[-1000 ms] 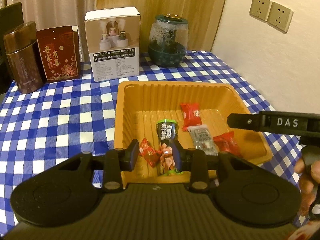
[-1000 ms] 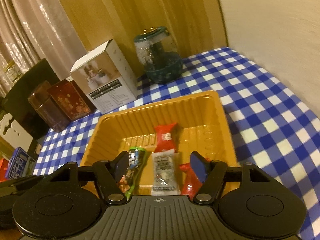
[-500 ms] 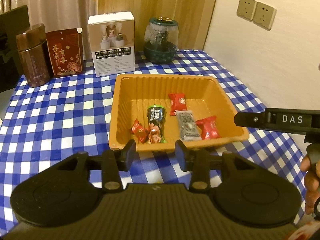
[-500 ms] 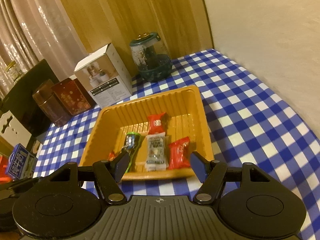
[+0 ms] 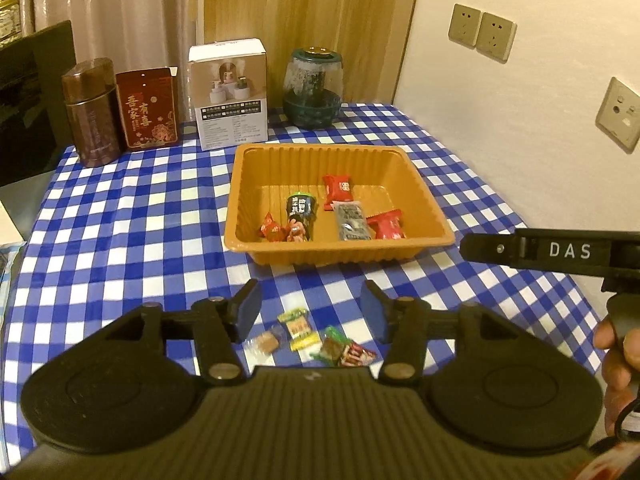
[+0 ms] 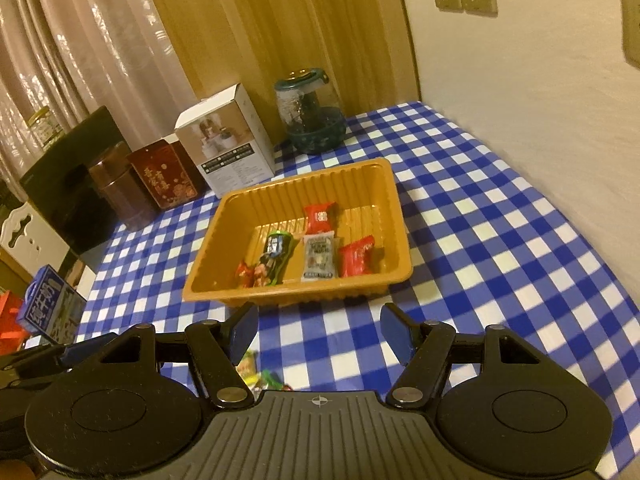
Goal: Organize snacks
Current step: 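Move both open tools back toward the remaining small snacks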
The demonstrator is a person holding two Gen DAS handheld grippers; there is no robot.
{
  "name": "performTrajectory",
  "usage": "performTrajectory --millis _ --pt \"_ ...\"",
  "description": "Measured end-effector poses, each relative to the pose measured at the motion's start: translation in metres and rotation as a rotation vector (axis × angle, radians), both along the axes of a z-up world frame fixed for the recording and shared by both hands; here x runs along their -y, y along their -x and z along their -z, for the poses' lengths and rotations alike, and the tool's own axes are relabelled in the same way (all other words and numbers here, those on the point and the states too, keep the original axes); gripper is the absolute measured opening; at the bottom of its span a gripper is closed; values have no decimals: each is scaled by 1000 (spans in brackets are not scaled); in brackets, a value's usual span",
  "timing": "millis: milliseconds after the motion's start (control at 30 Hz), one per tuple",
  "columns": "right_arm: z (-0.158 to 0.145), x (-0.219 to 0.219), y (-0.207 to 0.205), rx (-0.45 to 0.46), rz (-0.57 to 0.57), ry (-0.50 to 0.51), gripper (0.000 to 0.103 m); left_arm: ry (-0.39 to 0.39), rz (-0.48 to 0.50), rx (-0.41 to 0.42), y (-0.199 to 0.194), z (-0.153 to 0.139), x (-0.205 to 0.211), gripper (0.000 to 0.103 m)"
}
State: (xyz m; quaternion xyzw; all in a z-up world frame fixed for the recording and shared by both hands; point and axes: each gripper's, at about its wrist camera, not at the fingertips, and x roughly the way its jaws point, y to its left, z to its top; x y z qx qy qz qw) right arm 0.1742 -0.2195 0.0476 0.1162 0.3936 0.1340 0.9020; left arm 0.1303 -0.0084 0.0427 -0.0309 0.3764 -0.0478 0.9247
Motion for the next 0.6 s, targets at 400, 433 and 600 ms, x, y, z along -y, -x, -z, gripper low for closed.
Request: performTrajectory --millis 400,433,600 --pt "-6 6 48 18 7 69 68 -18 3 0 41 -4 5 63" --pt "-6 6 51 16 7 70 68 -21 2 0 44 -4 5 64" --pt "-1 6 62 7 0 87 68 -31 -1 -10 52 -1 4 66"
